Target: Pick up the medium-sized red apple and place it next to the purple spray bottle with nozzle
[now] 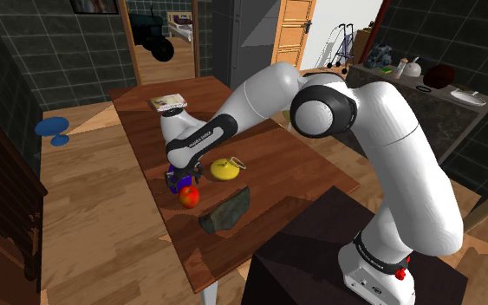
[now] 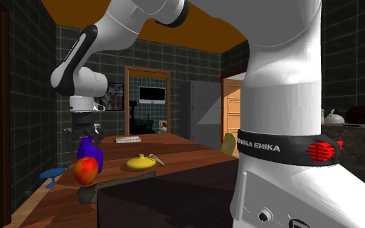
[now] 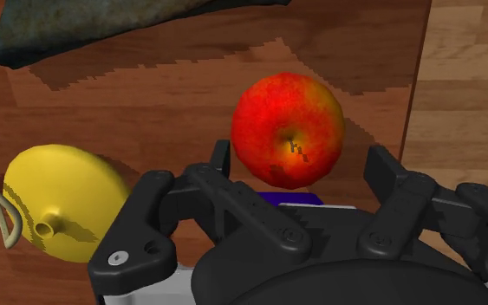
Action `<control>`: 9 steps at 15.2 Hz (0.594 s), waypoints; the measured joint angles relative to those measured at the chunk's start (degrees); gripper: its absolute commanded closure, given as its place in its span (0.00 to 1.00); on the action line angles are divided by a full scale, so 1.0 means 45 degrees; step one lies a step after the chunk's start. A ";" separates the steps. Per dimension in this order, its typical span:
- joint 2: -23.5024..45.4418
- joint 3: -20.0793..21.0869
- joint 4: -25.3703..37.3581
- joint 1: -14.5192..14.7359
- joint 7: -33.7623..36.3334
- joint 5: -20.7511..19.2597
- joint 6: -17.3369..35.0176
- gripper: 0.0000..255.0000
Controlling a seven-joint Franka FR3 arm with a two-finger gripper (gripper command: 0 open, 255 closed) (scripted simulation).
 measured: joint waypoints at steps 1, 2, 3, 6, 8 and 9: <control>0.0000 0.0000 0.0000 0.0000 0.0000 0.0000 0.0000 0.00; 0.0000 0.0000 0.0000 0.0000 0.0000 0.0000 0.0000 0.00; -0.0106 0.0011 0.0024 -0.0002 -0.0005 0.0012 -0.0132 0.00; -0.0788 0.0068 0.0056 -0.0051 -0.0069 0.0079 -0.0828 0.00; -0.0944 0.0082 0.0083 -0.0047 -0.0063 0.0096 -0.1012 0.00; -0.0970 0.0084 0.0075 -0.0047 -0.0063 0.0098 -0.1035 0.00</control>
